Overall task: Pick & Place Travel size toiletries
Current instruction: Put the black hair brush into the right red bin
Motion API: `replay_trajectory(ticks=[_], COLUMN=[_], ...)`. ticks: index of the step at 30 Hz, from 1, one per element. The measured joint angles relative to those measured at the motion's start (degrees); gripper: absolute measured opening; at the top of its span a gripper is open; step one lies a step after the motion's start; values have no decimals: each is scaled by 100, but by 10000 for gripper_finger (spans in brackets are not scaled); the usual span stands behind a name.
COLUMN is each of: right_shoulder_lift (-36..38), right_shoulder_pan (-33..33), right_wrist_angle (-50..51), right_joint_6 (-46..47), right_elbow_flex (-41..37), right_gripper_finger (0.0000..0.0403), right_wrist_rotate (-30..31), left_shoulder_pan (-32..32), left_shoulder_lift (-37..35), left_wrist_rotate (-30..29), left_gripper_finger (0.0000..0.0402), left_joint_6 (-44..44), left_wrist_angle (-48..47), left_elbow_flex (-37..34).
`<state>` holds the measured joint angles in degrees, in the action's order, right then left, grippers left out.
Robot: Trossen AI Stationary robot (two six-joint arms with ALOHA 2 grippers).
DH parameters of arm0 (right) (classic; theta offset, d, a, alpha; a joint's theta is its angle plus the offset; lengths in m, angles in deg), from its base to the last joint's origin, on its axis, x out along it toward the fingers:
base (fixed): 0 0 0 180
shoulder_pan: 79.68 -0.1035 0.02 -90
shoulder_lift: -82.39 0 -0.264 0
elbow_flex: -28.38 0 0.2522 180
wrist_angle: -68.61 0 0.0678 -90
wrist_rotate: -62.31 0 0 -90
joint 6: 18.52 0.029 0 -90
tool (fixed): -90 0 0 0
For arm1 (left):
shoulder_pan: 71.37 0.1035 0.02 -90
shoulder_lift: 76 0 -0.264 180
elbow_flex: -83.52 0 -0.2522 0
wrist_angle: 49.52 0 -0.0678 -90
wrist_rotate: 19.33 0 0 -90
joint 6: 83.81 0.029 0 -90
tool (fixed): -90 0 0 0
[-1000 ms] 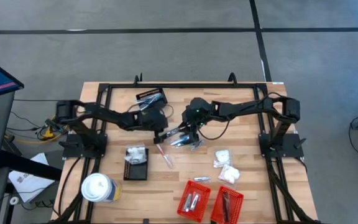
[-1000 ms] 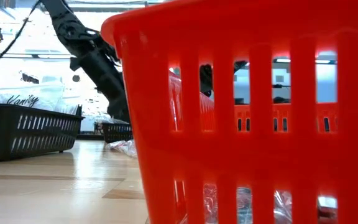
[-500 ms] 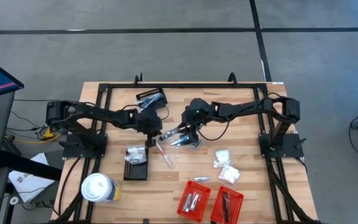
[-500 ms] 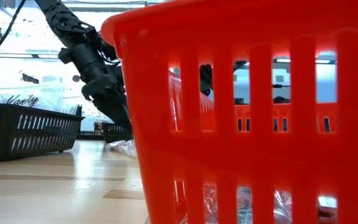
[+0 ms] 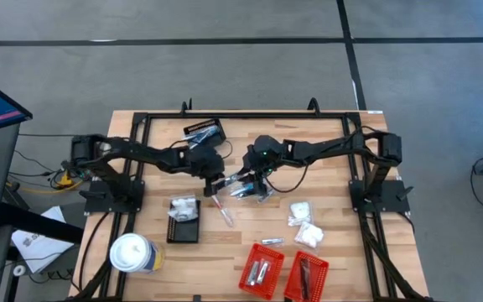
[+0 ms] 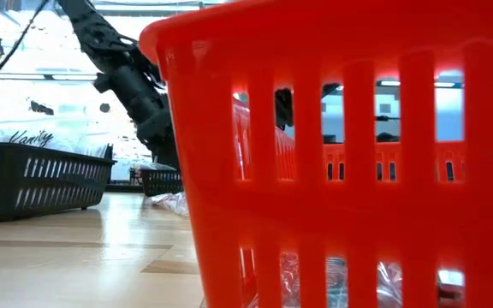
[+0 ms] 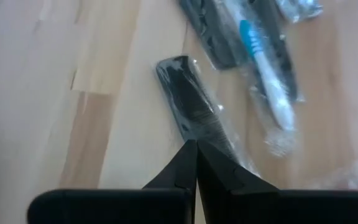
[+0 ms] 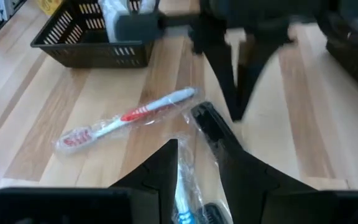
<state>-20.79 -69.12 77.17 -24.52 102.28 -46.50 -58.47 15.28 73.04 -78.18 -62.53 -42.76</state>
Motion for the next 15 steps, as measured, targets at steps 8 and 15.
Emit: replay_trajectory(ticks=[8,15], right_shoulder_lift=[0,0], right_shoulder_pan=[-65,-81], right_wrist_angle=[38,329], right_joint_6=[100,86], right_elbow_flex=[-4,-4], right_gripper_finger=[108,108], right_wrist_rotate=[-5,-9], left_shoulder_pan=[3,-77], left_shoulder_lift=[1310,1629], left_wrist_rotate=[113,-15], left_gripper_finger=[2,2], left_joint_6=[142,620], left_wrist_angle=[117,52], left_elbow_flex=[662,1064])
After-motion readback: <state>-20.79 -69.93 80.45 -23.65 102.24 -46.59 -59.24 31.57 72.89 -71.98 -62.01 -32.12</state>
